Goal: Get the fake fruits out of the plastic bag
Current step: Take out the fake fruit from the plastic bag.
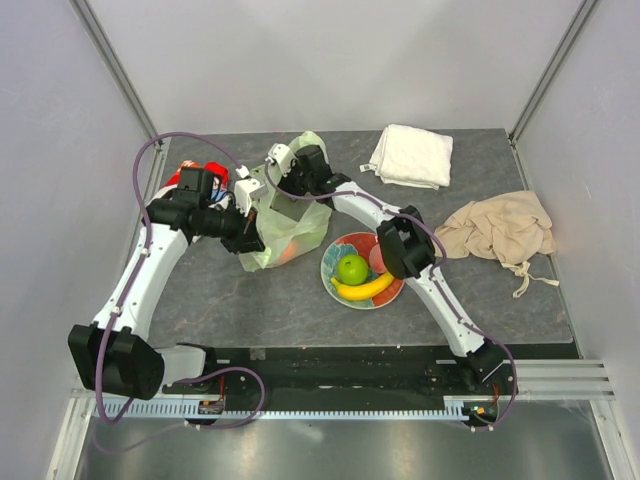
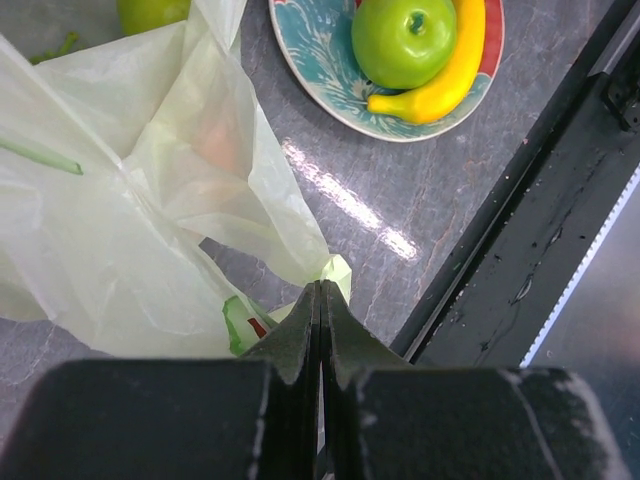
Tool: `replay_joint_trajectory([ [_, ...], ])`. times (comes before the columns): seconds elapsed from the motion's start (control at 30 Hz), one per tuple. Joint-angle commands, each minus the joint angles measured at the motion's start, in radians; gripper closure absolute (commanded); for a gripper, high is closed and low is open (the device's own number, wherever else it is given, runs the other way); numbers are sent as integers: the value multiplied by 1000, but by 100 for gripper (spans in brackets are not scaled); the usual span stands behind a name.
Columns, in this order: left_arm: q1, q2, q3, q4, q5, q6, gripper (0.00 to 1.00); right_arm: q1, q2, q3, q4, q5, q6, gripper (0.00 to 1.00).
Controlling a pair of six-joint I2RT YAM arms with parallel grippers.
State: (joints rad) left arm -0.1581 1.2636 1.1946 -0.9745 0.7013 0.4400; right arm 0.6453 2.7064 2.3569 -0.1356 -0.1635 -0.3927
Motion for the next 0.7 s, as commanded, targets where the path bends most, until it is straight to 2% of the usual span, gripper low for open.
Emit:
replay_joint_trajectory([
  [0.0,3,11,40,26,-51,7,98,-27,-123,-25,-15,-40,61,50],
  [0.07,3,13,39,69,-86,-12,98,-42,-227,-77,-53,-102,109,50],
  [0.23,3,42,66,134,-144,-58,98,-81,-501,-347,-133,-286,163,48],
  [0.33,3,65,95,161,-171,-76,98,-91,-601,-471,-205,-418,204,47],
  [0.37,3,72,102,168,-178,-81,98,-93,-614,-491,-232,-498,210,46],
  [0.5,3,103,143,188,-172,-106,98,-98,-649,-589,-311,-634,225,46],
  [0.67,2,160,226,209,-210,-129,98,-99,-620,-627,-335,-709,213,45],
])
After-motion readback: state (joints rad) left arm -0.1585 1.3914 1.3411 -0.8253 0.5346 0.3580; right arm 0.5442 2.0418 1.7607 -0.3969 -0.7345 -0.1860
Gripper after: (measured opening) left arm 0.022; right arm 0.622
